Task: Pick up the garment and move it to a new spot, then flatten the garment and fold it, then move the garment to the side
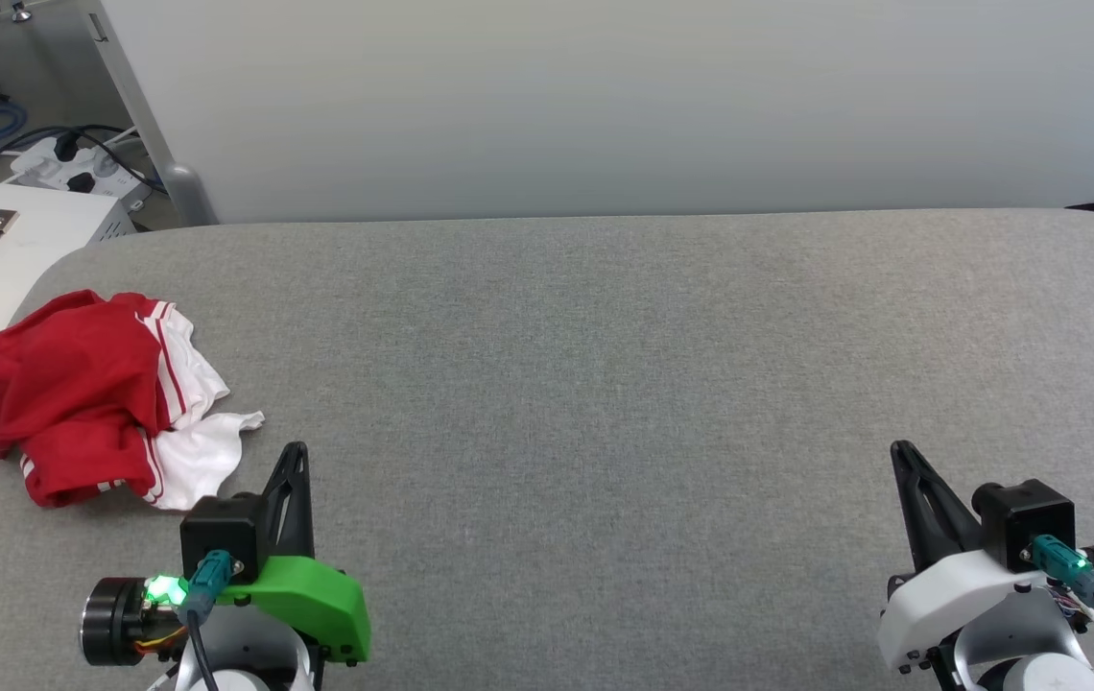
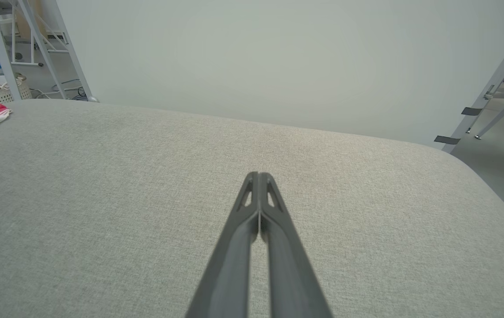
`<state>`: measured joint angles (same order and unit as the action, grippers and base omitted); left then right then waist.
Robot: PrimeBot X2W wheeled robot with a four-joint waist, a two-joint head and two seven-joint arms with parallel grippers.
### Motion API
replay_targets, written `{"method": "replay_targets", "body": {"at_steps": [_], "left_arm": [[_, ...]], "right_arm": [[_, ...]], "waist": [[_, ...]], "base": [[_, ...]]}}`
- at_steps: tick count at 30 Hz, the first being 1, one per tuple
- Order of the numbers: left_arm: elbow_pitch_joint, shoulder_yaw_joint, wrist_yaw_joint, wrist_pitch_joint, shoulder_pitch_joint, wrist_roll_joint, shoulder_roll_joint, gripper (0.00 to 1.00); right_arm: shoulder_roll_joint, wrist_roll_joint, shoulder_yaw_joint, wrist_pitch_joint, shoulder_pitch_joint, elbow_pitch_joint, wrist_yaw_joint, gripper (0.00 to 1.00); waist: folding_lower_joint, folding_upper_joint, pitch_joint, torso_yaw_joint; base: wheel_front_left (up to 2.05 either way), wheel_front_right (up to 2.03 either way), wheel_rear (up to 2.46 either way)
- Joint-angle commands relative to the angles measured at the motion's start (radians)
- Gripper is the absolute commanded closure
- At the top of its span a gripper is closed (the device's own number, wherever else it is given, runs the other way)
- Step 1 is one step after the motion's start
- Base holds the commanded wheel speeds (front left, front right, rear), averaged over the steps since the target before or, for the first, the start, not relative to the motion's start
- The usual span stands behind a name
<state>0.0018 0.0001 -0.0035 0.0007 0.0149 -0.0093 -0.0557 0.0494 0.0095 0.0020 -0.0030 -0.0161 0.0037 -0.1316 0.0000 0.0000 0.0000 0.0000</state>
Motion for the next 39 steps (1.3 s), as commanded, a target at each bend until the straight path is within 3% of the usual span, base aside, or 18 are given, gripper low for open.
{"method": "replay_targets", "body": {"at_steps": [1, 25, 26, 39], "left_arm": [[-0.002, 0.000, 0.004, -0.001, -0.015, 0.009, 0.005, 1.00], [-0.002, 0.000, 0.004, -0.001, -0.015, 0.009, 0.005, 1.00], [0.000, 0.000, 0.000, 0.000, 0.000, 0.000, 0.000, 0.00], [0.015, -0.005, 0.004, -0.019, -0.002, -0.020, 0.000, 0.00]], "right_arm": [[0.001, -0.009, -0.002, 0.003, 0.016, -0.004, 0.001, 1.00], [0.001, -0.009, -0.002, 0.003, 0.016, -0.004, 0.001, 1.00], [0.000, 0.000, 0.000, 0.000, 0.000, 0.000, 0.000, 0.00], [0.000, 0.015, -0.013, -0.019, 0.002, 0.006, 0.000, 0.00]], "waist": [[0.0000, 0.0000, 0.000, 0.000], [0.0000, 0.0000, 0.000, 0.000], [0.0000, 0.0000, 0.000, 0.000], [0.0000, 0.0000, 0.002, 0.000]], "base": [[0.00, 0.00, 0.00], [0.00, 0.00, 0.00], [0.00, 0.00, 0.00], [0.00, 0.00, 0.00]]}}
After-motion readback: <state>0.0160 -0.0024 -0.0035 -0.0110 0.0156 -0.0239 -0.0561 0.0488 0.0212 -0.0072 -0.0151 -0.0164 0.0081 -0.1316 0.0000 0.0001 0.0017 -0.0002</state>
